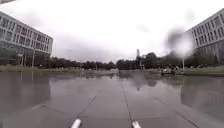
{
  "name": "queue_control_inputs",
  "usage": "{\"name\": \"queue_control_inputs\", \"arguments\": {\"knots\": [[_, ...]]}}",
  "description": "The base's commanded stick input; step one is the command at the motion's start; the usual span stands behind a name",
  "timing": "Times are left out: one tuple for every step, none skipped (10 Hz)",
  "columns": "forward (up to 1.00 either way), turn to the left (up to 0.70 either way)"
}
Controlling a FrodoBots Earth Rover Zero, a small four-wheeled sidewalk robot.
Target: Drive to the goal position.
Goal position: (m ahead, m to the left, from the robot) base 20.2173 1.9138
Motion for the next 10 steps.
{"name": "queue_control_inputs", "arguments": {"knots": [[0.08,0.0],[0.08,0.0],[0.08,0.0],[0.08,0.0],[0.09,0.0],[0.08,0.0],[0.08,0.0],[0.48,0.0],[0.69,0.0],[0.7,0.0]]}}
